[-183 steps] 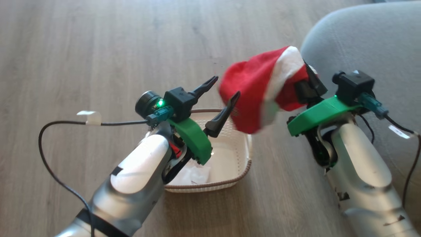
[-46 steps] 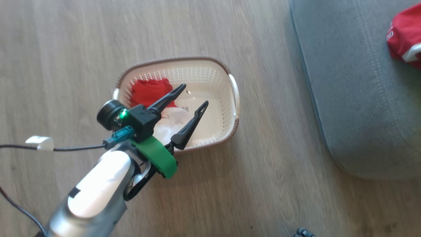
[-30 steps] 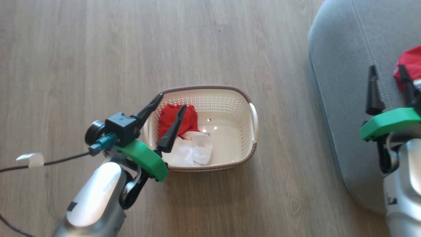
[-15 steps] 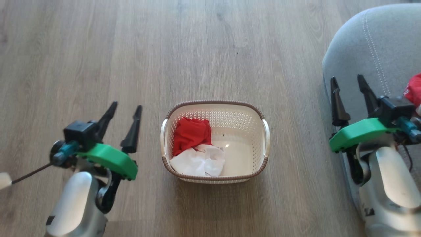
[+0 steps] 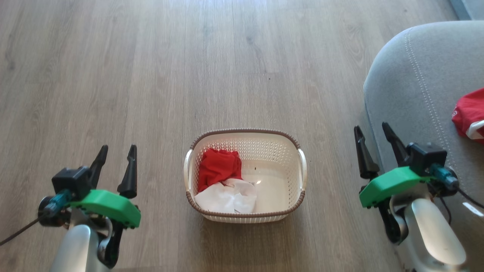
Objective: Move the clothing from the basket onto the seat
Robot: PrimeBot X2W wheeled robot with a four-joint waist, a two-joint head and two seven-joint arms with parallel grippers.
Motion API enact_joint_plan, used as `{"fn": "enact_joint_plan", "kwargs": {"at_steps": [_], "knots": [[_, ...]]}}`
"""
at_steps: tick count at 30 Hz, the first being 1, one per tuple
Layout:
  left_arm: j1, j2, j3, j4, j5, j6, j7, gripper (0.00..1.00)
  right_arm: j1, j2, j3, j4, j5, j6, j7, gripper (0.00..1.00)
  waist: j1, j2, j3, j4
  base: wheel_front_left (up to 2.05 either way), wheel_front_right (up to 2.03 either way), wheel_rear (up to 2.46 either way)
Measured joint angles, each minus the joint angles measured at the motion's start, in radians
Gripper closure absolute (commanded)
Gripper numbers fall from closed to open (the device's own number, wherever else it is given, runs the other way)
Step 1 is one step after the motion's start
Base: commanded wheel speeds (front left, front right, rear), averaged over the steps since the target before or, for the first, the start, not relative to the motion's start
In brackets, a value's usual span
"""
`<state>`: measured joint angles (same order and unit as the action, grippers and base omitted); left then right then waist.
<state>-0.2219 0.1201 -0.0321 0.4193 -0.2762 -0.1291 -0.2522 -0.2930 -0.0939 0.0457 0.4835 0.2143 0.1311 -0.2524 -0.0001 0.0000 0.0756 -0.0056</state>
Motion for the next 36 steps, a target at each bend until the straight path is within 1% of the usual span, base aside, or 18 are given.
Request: {"fn": "enact_joint_plan", "kwargs": {"at_steps": [3, 8, 17, 25, 36], "knots": [[0.011, -0.002, 0.013, -0.005, 0.007, 0.000, 0.000, 0.00, 0.015, 0.002, 0.002, 0.001, 0.001, 0.000, 0.000, 0.00, 0.0000, 0.0000, -0.006, -0.002, 0.00, 0.00, 0.00], [0.040, -0.020, 0.066, -0.024, 0.032, 0.000, 0.000, 0.00, 0.033, 0.010, -0.004, -0.006, 0.008, 0.000, 0.000, 0.00, 0.0000, 0.0000, -0.022, -0.008, 0.00, 0.00, 0.00], [0.106, -0.041, 0.098, -0.046, 0.045, 0.000, 0.000, 0.00, 0.088, 0.025, -0.026, -0.016, 0.016, 0.000, 0.000, 0.00, 0.0000, 0.0000, -0.045, -0.009, 0.00, 0.00, 0.00], [0.123, -0.050, 0.107, -0.065, 0.058, 0.000, 0.000, 0.00, 0.105, 0.033, -0.063, -0.037, 0.019, 0.000, 0.000, 0.00, 0.0000, 0.0000, -0.035, -0.010, 0.00, 0.00, 0.00], [0.123, -0.053, 0.089, -0.066, 0.058, 0.000, 0.000, 0.00, 0.105, 0.038, -0.062, -0.045, 0.016, 0.000, 0.000, 0.00, 0.0000, 0.0000, -0.031, -0.015, 0.00, 0.00, 0.00]]}}
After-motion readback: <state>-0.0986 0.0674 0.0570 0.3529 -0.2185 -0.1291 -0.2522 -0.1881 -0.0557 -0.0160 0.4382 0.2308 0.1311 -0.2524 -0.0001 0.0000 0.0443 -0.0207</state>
